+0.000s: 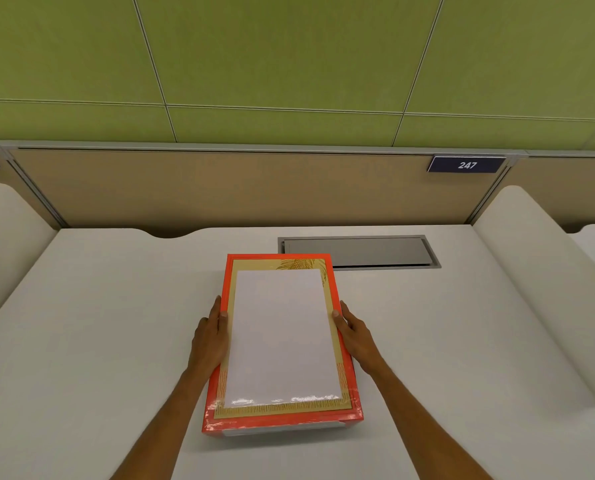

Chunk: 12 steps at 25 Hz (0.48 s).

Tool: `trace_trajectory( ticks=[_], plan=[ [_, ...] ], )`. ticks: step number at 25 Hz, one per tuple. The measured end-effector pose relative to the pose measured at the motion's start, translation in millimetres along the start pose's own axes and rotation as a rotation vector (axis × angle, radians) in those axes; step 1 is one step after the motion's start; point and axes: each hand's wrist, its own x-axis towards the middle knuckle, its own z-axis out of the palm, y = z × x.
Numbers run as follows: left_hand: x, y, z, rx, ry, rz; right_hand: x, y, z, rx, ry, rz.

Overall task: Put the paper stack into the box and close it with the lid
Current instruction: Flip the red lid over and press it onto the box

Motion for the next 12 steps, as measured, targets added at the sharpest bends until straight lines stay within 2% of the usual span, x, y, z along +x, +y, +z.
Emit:
trace_trajectory(
  ticks=[6,7,9,11,12],
  plan=[
    [0,-4,4,0.032,-0.008,0.011,3,7,1,-0.086,-0.012,-0.011],
    [-3,-3,5,0.074,-0.004,0.009,4,7,2,-0.157,-0.014,-0.007],
    [-7,0,8,0.252,0.111,0.041,6,9,10,-0.42,0.073,-0.015],
    [-9,9,14,0.423,0.226,0.172,4,6,22,-0.643,0.211,-0.149],
    [-10,14,16,0.45,0.223,0.244,3,2,29,-0.7,0.239,-0.244]
  ],
)
